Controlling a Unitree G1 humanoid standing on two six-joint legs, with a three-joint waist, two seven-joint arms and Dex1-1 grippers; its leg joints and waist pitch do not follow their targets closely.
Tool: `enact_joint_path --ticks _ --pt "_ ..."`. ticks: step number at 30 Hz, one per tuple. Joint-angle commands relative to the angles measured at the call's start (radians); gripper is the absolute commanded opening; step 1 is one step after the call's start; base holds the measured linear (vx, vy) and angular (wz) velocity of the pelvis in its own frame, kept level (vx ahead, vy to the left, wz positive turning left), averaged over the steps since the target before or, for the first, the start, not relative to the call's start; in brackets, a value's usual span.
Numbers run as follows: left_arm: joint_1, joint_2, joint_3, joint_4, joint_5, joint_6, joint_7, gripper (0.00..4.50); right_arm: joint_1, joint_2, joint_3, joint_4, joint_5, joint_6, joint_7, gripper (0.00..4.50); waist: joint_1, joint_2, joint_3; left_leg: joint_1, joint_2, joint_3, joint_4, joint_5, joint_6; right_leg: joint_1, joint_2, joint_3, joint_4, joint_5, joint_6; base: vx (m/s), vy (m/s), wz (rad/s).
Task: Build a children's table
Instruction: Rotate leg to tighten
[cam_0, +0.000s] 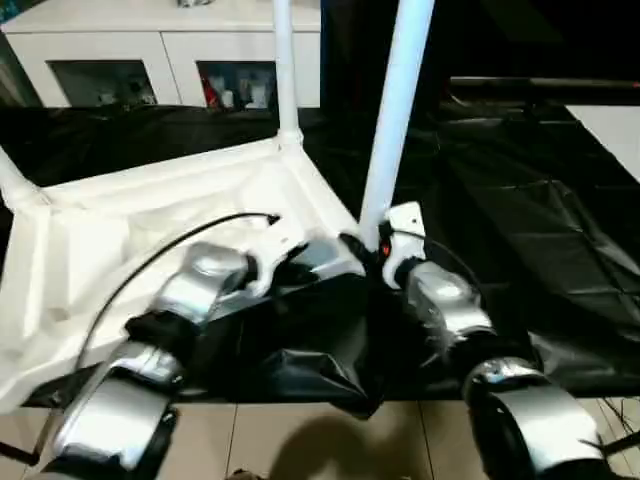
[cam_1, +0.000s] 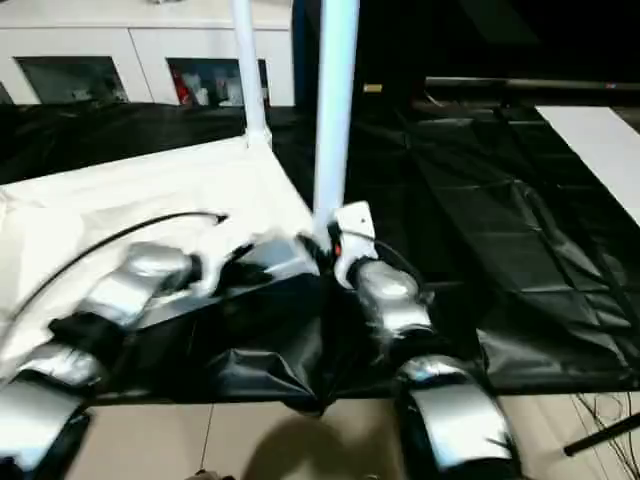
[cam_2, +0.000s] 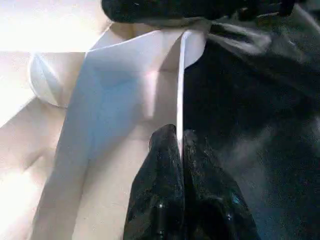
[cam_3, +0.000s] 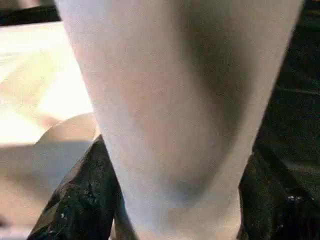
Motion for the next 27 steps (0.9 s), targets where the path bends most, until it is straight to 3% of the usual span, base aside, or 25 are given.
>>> enact_joint_path --ticks 1,5,7,9,10,11,12,13,15,16,21,25,27 --pt "-0.002 -0.001 0.059 0.060 0.006 0.012 0.151 0.00 0.019 0.022 -0.030 0.049 0.022 0.027 -0.053 2.67 -0.003 -0.009 -0.063 0.017 0.004 0.006 -0.065 -0.207 0.027 0.038 -0.023 0.011 -0.070 -0.132 -0.215 0.000 0.000 0.00" --pt "0.004 -0.007 0.050 0.049 0.009 0.004 0.135 0.00 0.006 0.042 -0.033 0.040 0.035 0.007 0.058 2.67 0.001 -0.007 -0.062 0.016 0.005 0.006 -0.066 -0.213 0.041 0.040 -0.024 0.009 -0.071 -0.120 -0.219 0.000 0.000 0.00" --pt "0.006 0.001 0.044 0.041 0.011 0.000 0.121 0.00 0.008 0.035 -0.013 0.024 0.020 -0.016 0.126 3.22 0.001 -0.006 -0.062 0.016 0.005 0.006 -0.066 -0.221 0.044 0.041 -0.024 0.009 -0.071 -0.126 -0.223 0.000 0.000 0.00" --pt "0.008 0.006 0.042 0.036 0.010 -0.002 0.111 0.00 0.010 0.028 -0.003 0.016 0.015 -0.022 0.157 3.36 0.001 -0.007 -0.063 0.015 0.006 0.006 -0.065 -0.224 0.048 0.043 -0.024 0.009 -0.071 -0.118 -0.226 0.000 0.000 0.00" --pt "0.011 0.015 0.039 0.029 0.011 -0.010 0.101 0.00 0.010 0.013 0.004 0.003 0.014 -0.021 0.195 3.45 0.000 -0.002 -0.063 0.013 0.006 0.004 -0.066 -0.223 0.052 0.044 -0.024 0.008 -0.068 -0.111 -0.229 0.000 0.000 0.00" --pt "0.013 0.019 0.037 0.026 0.013 -0.015 0.098 0.00 0.009 0.007 0.004 -0.002 0.018 -0.018 0.210 3.45 -0.007 -0.004 -0.064 0.008 0.004 0.002 -0.066 -0.212 0.054 0.050 -0.024 0.007 -0.065 -0.090 -0.231 0.000 0.000 0.00" --pt "0.019 0.028 0.033 0.018 0.014 -0.020 0.081 0.00 0.010 -0.010 0.013 -0.016 0.018 -0.013 0.253 3.70 -0.010 0.001 -0.064 0.007 0.005 0.000 -0.067 -0.207 0.053 0.051 -0.025 0.005 -0.065 -0.085 -0.234 0.000 0.000 0.00" --pt "0.023 0.033 0.031 0.013 0.014 -0.022 0.068 0.00 0.011 -0.021 0.019 -0.025 0.017 -0.011 0.283 3.70 -0.015 -0.003 -0.065 0.007 0.004 0.001 -0.064 -0.203 0.056 0.051 -0.023 0.004 -0.065 -0.072 -0.241 0.000 0.000 0.00" --pt "0.027 0.038 0.030 0.006 0.013 -0.026 0.054 0.00 0.013 -0.032 0.023 -0.034 0.018 -0.007 0.322 3.70 -0.016 0.000 -0.066 0.011 0.006 0.003 -0.062 -0.198 0.067 0.050 -0.024 0.005 -0.064 -0.051 -0.260 0.000 0.000 0.00" --pt "0.040 0.053 0.026 -0.016 0.007 -0.030 0.011 0.00 0.027 -0.070 0.054 -0.061 0.001 -0.011 0.422 3.70 -0.014 0.002 -0.066 0.012 0.006 0.003 -0.060 -0.190 0.074 0.052 -0.023 0.005 -0.062 -0.033 -0.269 0.000 0.000 0.00" --pt "0.081 0.102 -0.001 -0.070 -0.020 -0.095 -0.154 0.00 0.070 -0.150 0.107 -0.129 -0.016 -0.022 0.668 3.70 -0.010 -0.002 -0.067 0.011 0.010 0.006 -0.054 -0.167 0.109 0.054 -0.020 0.002 -0.057 0.016 -0.295 0.000 0.000 0.00" --pt "0.113 0.144 -0.023 -0.122 -0.052 -0.101 -0.295 0.00 0.087 -0.177 0.119 -0.180 0.012 -0.006 0.802 3.70 -0.004 -0.005 -0.065 0.015 0.015 0.009 -0.055 -0.178 0.112 0.048 -0.020 0.003 -0.054 -0.008 -0.311 0.000 0.000 0.00" --pt "0.115 0.149 -0.024 -0.128 -0.054 -0.101 -0.303 0.00 0.088 -0.178 0.121 -0.185 0.015 -0.004 0.818 3.70 -0.005 -0.001 -0.063 0.018 0.017 0.010 -0.058 -0.203 0.102 0.043 -0.021 0.004 -0.058 -0.051 -0.307 0.000 0.000 0.00"
